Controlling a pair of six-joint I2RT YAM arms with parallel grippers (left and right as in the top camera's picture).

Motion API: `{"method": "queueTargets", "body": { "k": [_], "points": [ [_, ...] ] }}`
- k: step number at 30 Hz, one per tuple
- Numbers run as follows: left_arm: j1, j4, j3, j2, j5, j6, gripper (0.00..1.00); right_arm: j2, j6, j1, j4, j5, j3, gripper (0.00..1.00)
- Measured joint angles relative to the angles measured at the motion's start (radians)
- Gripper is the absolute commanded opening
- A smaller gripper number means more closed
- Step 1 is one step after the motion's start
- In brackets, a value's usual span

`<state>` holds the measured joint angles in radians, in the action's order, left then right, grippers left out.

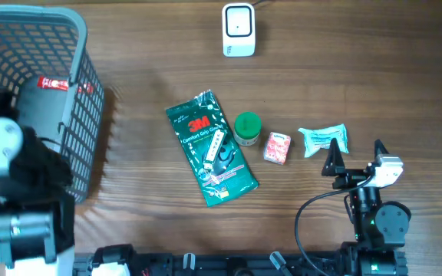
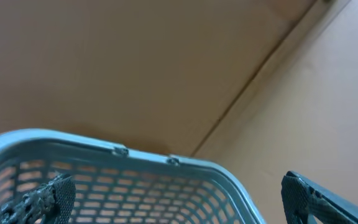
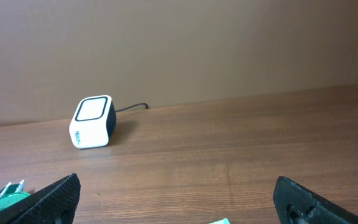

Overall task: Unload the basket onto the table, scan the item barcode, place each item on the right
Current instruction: 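Reach the left gripper into the basket and grasp the red Nescafe stick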

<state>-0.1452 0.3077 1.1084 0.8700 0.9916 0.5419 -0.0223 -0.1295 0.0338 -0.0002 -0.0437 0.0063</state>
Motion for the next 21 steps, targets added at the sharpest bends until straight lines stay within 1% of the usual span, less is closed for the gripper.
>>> {"method": "queueTargets", "body": {
  "k": [1,2,3,6,9,11,13,16,18,21],
  "points": [
    [-0.065,-0.002,0.0,0.037,-0.048,0.022,1.0,0.0,0.0,0.0,0.0,0.0,0.0,1.0],
    [-0.153,-0.002,0.002,0.101,-0.138,0.043,1.0,0.0,0.0,0.0,0.0,0.0,0.0,1.0],
    [-0.201,0.0,0.002,0.153,-0.199,0.052,1.0,0.0,0.0,0.0,0.0,0.0,0.0,1.0],
    [-0.33,0.011,0.002,0.361,-0.48,0.039,1.0,0.0,0.0,0.0,0.0,0.0,0.0,1.0],
    [-0.359,0.017,0.002,0.561,-0.691,-0.055,1.0,0.0,0.0,0.0,0.0,0.0,0.0,1.0],
    [-0.358,0.016,0.002,0.651,-0.782,-0.085,1.0,0.0,0.0,0.0,0.0,0.0,0.0,1.0],
    [-0.358,-0.001,0.002,0.742,-0.921,-0.102,1.0,0.0,0.0,0.0,0.0,0.0,0.0,1.0],
    [-0.354,-0.017,0.002,0.822,-1.009,-0.16,1.0,0.0,0.0,0.0,0.0,0.0,0.0,1.0],
    [-0.347,-0.049,0.002,0.847,-1.033,-0.198,1.0,0.0,0.0,0.0,0.0,0.0,0.0,1.0],
    [-0.328,-0.111,0.002,0.848,-1.058,-0.217,1.0,0.0,0.0,0.0,0.0,0.0,0.0,1.0]
  ]
}}
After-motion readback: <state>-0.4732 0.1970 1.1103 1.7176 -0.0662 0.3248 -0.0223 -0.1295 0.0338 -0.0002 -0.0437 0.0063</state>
